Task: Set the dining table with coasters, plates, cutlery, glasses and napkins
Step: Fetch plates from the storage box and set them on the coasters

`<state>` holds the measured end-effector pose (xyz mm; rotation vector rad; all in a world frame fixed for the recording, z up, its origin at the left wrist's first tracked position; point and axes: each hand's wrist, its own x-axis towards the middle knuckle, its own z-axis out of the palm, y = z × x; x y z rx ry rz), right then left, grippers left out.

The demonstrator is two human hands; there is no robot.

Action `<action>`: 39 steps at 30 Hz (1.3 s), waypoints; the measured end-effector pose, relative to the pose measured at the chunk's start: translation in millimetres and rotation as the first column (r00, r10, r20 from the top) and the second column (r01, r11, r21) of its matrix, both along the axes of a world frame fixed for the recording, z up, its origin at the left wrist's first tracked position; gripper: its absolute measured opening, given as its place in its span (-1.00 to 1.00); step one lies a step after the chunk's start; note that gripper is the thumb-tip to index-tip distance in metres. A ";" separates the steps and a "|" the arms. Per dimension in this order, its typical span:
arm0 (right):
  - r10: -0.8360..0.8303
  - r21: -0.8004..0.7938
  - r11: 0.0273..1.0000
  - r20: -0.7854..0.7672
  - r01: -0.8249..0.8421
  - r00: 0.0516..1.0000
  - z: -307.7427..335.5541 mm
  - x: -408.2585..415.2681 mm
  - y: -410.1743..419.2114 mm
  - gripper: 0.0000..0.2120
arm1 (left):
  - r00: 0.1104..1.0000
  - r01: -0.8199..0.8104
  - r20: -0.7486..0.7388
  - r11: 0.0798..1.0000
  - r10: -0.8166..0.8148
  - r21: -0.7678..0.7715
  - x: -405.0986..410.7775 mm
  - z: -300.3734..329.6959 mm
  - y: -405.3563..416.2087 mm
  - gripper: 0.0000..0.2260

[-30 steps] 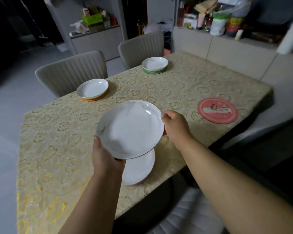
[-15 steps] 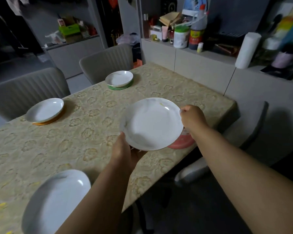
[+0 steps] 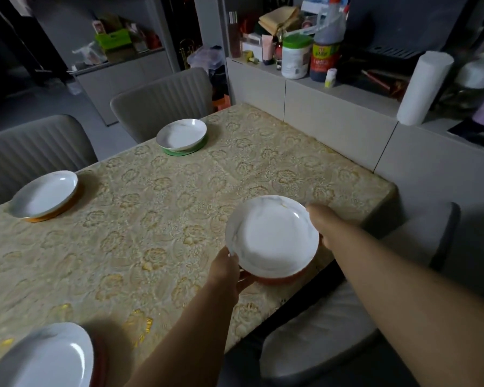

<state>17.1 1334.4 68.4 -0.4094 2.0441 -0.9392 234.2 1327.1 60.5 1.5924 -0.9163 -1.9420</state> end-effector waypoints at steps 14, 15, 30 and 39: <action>0.197 0.250 0.959 -0.238 -0.136 0.951 -3.9 7.4 -5.2 -0.54 | 0.977 -0.003 0.212 1.000 0.009 -0.025 -6.6 -14.1 0.5 -0.75; 0.216 0.252 0.958 -0.317 -0.137 0.924 -3.2 7.6 -4.8 -0.53 | 0.972 -0.014 0.233 1.000 0.020 -0.028 -4.9 -12.5 -1.0 -0.72; 0.349 -0.205 0.845 -0.489 -0.494 0.799 72.7 181.8 27.1 -0.65 | 0.975 -0.155 0.145 0.981 0.171 -0.118 131.6 73.6 60.3 -0.91; 0.469 -0.421 0.663 -0.411 -0.619 0.781 101.1 394.3 113.1 -0.81 | 0.894 -0.175 0.331 0.914 0.303 -0.365 341.6 97.1 164.7 -0.87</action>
